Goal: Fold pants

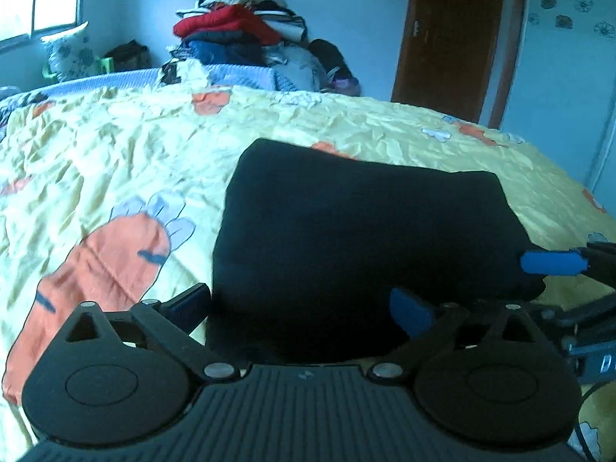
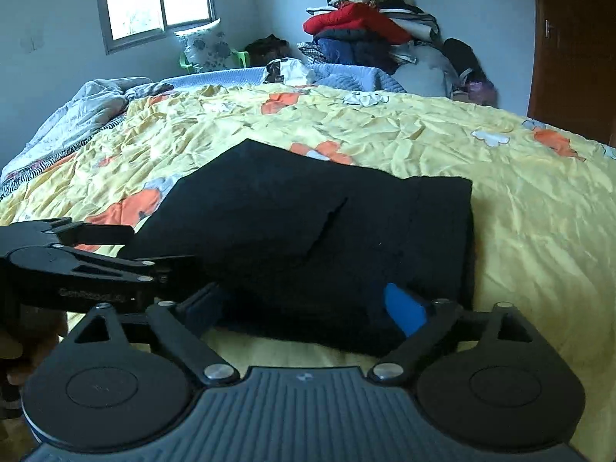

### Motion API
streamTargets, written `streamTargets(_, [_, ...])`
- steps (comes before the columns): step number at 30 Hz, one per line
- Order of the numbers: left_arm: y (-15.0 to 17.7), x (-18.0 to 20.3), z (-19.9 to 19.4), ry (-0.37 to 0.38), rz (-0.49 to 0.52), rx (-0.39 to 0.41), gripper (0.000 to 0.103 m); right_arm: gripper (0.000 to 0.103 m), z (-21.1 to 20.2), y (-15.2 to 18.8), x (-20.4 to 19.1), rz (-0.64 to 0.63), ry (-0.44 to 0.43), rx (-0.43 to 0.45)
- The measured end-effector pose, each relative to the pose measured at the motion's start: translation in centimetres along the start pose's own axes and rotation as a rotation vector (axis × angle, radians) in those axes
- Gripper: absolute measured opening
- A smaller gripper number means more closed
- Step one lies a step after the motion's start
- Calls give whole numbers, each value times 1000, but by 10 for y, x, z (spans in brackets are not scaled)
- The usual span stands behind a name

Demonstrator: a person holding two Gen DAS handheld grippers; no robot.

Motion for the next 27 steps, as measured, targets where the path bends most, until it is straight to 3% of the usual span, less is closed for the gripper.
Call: streamTargets(27, [42, 1, -17, -41, -2, -55, 102, 100, -13, 47, -12, 102, 50, -85])
Point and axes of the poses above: each gripper's, at about its wrist camera, not at the fingertips, and z roughly the way its jaws point, x to its right, y to its underside, the point moved 8 cm from there along z, roughly the way its jaws point, and after that the axes turned 5 degrees about -x, right-handed, at the moved point
